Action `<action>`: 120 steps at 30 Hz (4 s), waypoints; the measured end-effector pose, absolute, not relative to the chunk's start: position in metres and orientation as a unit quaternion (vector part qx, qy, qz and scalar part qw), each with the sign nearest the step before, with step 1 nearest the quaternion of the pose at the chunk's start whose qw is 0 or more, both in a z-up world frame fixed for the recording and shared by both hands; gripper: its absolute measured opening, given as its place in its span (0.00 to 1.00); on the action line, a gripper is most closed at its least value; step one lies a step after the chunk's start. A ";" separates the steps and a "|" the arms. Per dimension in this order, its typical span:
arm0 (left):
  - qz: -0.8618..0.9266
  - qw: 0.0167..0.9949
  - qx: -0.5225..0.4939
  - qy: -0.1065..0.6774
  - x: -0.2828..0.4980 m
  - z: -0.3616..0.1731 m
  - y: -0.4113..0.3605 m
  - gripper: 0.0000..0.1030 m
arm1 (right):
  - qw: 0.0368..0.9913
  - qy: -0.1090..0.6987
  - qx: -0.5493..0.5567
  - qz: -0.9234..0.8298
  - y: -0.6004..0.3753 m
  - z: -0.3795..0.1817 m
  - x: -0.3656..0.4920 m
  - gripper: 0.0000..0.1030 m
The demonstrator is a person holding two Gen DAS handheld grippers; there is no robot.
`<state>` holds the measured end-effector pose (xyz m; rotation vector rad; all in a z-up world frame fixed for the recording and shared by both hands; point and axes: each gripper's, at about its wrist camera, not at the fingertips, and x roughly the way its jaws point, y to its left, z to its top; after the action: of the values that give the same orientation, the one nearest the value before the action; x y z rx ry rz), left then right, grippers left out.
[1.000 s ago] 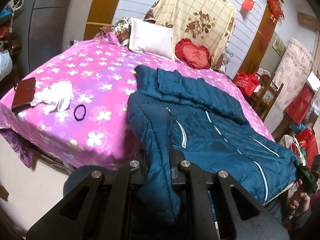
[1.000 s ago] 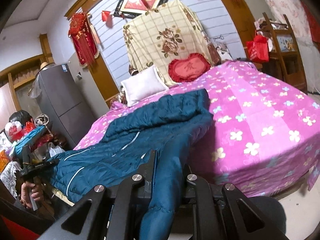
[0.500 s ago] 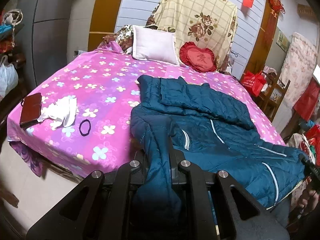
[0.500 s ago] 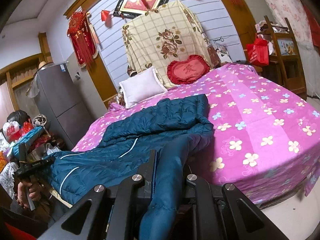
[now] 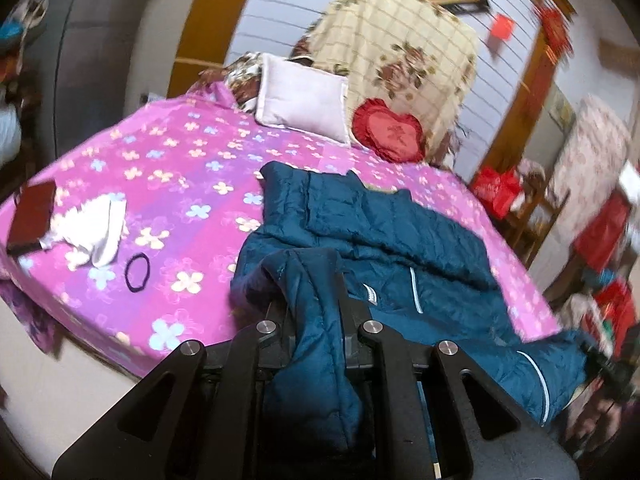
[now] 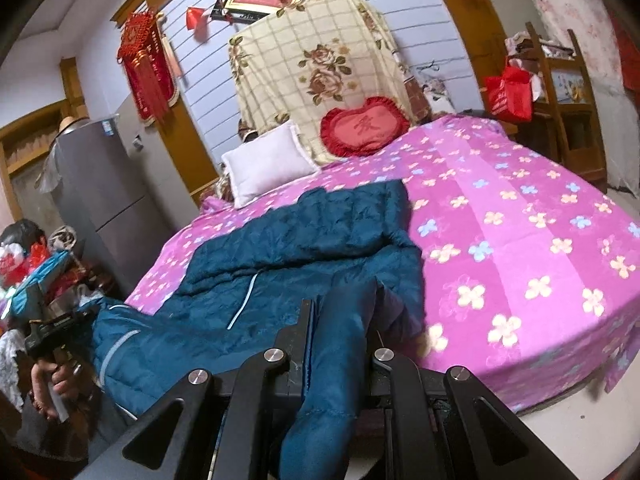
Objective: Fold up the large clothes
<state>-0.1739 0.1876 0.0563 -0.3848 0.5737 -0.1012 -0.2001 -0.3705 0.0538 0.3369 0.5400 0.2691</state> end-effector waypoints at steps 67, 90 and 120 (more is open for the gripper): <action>-0.003 0.906 -0.337 0.255 0.193 0.053 0.204 0.79 | 0.893 0.209 0.388 0.096 -0.379 0.026 0.179 0.72; -0.060 0.943 -0.237 0.225 0.153 0.076 0.139 0.79 | 0.944 0.290 0.101 0.124 -0.255 0.040 0.127 0.72; 0.096 0.902 -0.141 0.396 0.233 0.005 0.140 0.79 | 0.928 0.352 0.113 0.039 -0.272 0.039 0.220 1.00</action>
<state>0.2332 0.1399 0.0050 -0.2910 0.8193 0.1989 0.2198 -0.2724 0.0395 0.2316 0.7221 0.0801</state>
